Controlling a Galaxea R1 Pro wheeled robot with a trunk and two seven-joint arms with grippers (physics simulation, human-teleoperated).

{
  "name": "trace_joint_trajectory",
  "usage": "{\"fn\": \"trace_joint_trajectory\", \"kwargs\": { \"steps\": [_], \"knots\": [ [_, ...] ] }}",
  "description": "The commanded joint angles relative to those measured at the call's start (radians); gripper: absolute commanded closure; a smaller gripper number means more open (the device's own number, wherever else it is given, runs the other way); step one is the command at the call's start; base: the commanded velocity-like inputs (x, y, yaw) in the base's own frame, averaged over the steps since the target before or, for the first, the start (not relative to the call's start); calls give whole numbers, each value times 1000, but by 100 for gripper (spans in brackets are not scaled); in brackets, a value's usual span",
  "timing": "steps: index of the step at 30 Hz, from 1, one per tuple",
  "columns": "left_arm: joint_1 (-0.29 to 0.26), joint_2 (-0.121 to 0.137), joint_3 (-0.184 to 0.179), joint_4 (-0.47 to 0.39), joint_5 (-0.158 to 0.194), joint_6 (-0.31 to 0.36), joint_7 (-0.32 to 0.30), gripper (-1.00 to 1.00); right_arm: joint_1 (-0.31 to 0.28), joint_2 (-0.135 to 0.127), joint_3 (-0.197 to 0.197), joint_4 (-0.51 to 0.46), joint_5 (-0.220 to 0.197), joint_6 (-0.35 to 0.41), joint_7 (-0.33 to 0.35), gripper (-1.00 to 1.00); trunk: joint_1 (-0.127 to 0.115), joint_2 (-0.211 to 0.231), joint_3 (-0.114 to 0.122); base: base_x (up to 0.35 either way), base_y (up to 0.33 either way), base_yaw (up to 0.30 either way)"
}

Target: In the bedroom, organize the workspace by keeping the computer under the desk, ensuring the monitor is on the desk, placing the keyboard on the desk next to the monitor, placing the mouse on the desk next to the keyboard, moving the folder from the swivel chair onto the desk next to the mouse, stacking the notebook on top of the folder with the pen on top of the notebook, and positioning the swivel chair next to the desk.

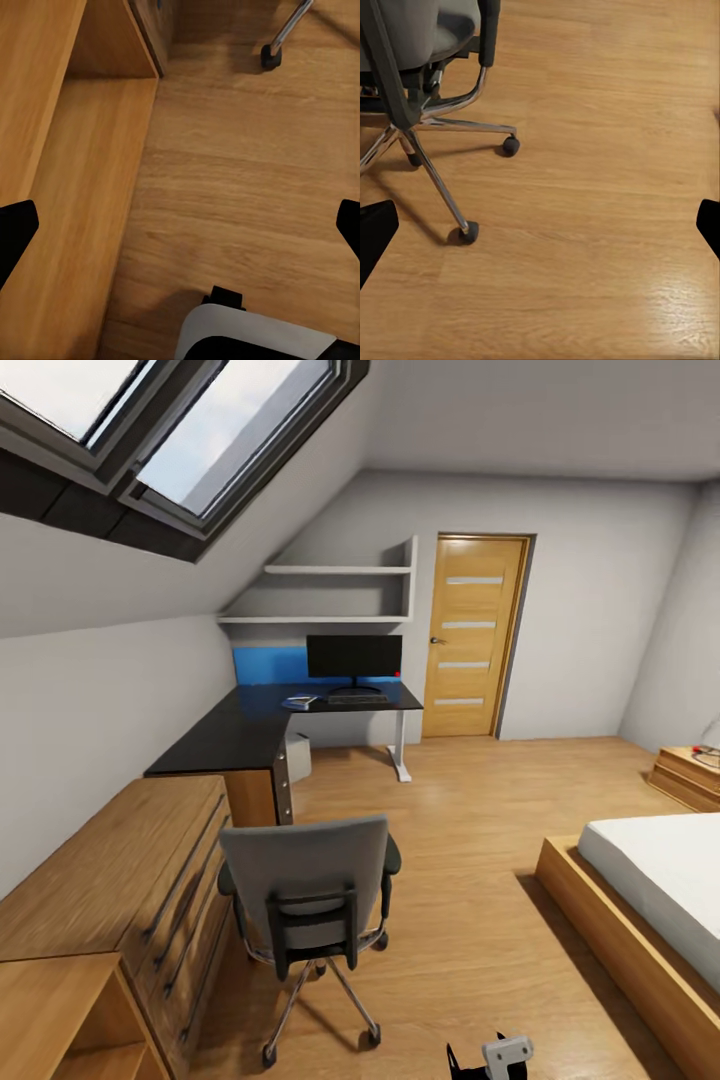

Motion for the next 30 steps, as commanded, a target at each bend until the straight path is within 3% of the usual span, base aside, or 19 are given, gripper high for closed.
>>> {"fn": "trace_joint_trajectory", "kwargs": {
  "steps": [1, 10, 30],
  "knots": [
    [0, 1, -9, -2, 9, -2, 6, -100, -1, 1, 8, 1, -1, -2, -7, -100, 0, -1, -1, 0, 2, -28],
    [0, 1, -9, -2, 9, -3, 6, -100, -1, 2, 8, 1, 0, -2, -7, -100, 0, -1, -4, 0, 9, -8],
    [0, 1, -9, -2, 9, -3, 6, -100, -1, -3, 10, 9, 5, -2, -7, -100, 0, -1, -5, 0, 161, 0]
  ]
}}
